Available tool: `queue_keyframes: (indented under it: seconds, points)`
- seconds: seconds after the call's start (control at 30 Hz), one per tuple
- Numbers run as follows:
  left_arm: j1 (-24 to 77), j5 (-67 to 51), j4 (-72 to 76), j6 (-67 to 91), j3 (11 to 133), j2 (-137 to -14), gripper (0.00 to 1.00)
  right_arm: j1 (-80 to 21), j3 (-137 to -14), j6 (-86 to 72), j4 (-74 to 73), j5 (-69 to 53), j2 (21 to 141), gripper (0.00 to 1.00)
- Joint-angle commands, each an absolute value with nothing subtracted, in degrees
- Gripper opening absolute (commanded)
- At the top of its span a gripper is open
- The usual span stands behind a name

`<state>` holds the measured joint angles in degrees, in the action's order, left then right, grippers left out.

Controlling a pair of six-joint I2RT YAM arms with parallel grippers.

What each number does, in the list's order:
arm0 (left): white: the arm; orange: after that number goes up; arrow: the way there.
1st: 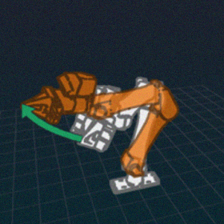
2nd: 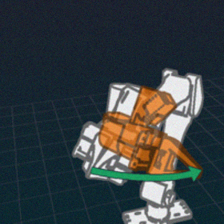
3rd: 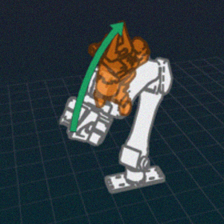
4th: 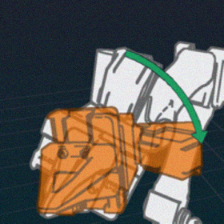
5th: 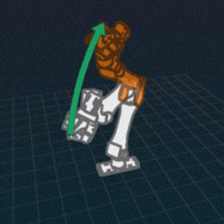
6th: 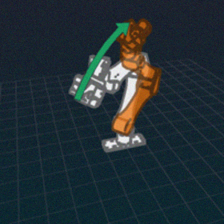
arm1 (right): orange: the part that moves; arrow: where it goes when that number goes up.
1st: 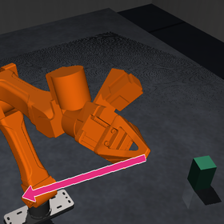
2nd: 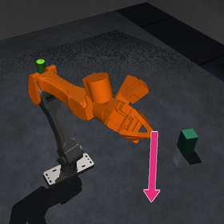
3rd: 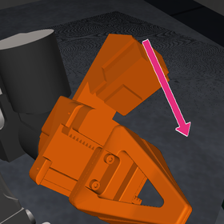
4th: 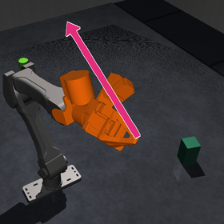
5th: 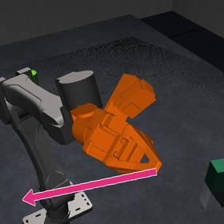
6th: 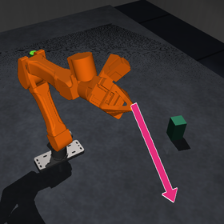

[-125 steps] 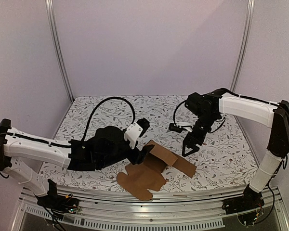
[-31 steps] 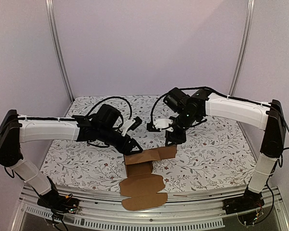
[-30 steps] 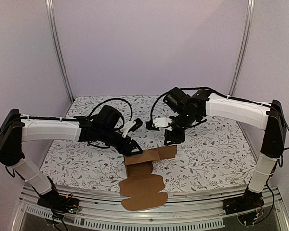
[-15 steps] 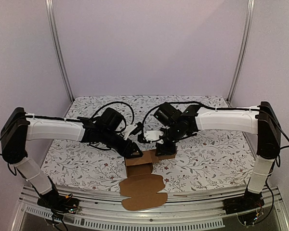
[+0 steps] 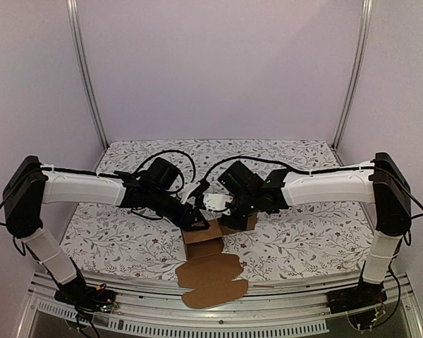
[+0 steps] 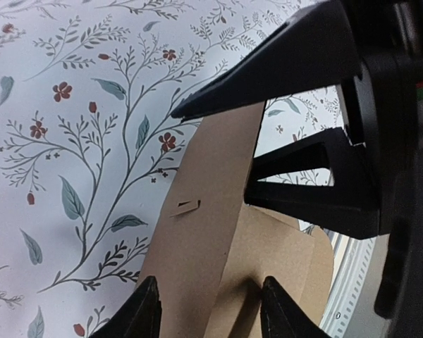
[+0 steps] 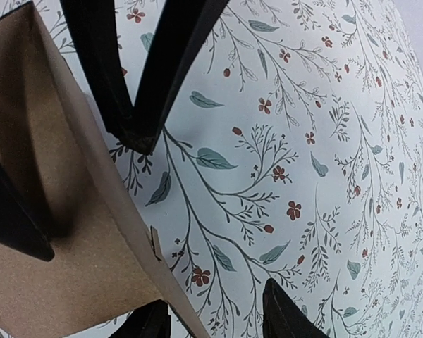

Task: Fold the paper box

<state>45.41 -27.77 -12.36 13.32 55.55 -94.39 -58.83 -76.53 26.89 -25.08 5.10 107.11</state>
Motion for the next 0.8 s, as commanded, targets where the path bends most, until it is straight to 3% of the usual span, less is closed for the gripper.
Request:
queue_keyframes:
  seconds: [0.0, 0.23, 0.53, 0.77]
  points:
    - [44.07, -28.03, -11.34, 14.57, 54.81, -96.17, 0.47, -59.87, -76.05, 22.11, -19.69, 3.53, 107.07, 0.43]
    - [43.53, -28.47, -11.07, 14.65, 54.78, -95.63, 0.47, -57.25, -78.53, 23.12, -29.35, 2.89, 103.39, 0.48]
    - [43.51, -29.89, -10.35, 14.68, 54.84, -96.28, 0.46, -42.8, -77.81, 30.33, -41.83, -12.8, 94.78, 0.48]
    - [43.51, -30.18, -10.37, 14.94, 55.28, -96.42, 0.45, -37.99, -80.77, 32.25, -37.91, -9.58, 103.03, 0.45]
